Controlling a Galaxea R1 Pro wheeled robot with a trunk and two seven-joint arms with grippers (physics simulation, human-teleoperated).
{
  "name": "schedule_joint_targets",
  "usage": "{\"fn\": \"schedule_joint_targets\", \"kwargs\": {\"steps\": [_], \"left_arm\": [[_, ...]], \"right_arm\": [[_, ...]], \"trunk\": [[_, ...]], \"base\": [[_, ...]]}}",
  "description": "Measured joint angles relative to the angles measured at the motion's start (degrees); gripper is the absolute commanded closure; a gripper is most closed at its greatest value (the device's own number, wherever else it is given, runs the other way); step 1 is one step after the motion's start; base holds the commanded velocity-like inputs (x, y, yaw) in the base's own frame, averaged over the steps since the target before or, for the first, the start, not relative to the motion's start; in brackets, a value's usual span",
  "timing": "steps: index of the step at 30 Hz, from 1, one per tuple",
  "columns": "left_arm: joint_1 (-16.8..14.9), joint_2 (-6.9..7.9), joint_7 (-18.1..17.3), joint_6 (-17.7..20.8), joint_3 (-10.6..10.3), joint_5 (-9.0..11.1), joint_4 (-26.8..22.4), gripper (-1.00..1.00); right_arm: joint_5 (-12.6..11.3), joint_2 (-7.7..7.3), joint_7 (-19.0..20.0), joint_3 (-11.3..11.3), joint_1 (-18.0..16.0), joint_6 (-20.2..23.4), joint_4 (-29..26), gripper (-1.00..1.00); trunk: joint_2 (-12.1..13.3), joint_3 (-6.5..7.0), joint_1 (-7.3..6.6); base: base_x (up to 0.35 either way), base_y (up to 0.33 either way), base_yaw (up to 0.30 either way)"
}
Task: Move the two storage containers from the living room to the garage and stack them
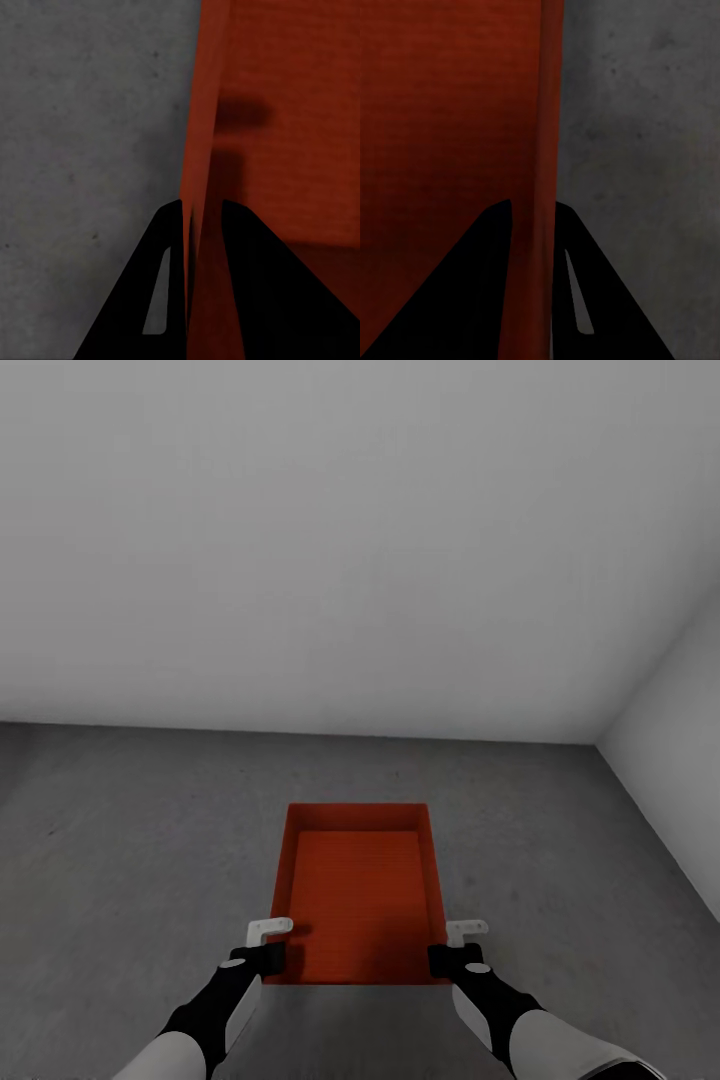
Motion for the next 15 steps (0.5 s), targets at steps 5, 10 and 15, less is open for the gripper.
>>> {"fn": "schedule_joint_targets", "kwargs": {"steps": [5,10,15], "left_arm": [[0.0,-0.01,0.0,0.0,0.0,0.0,0.0,1.0],[0.0,0.01,0.0,0.0,0.0,0.0,0.0,1.0],[0.0,0.05,-0.1,0.0,0.1,0.0,0.0,1.0]], "right_arm": [[0.0,-0.01,0.0,-0.1,0.0,0.0,0.0,1.0],[0.1,0.03,0.0,-0.1,0.0,0.0,0.0,1.0],[0.2,0.07,-0.1,-0.2,0.0,0.1,0.0,1.0]], "trunk": [[0.0,-0.45,0.0],[0.0,-0.64,0.0],[0.0,-0.66,0.0]], "base": [[0.0,0.0,0.0],[0.0,0.0,0.0],[0.0,0.0,0.0]]}}
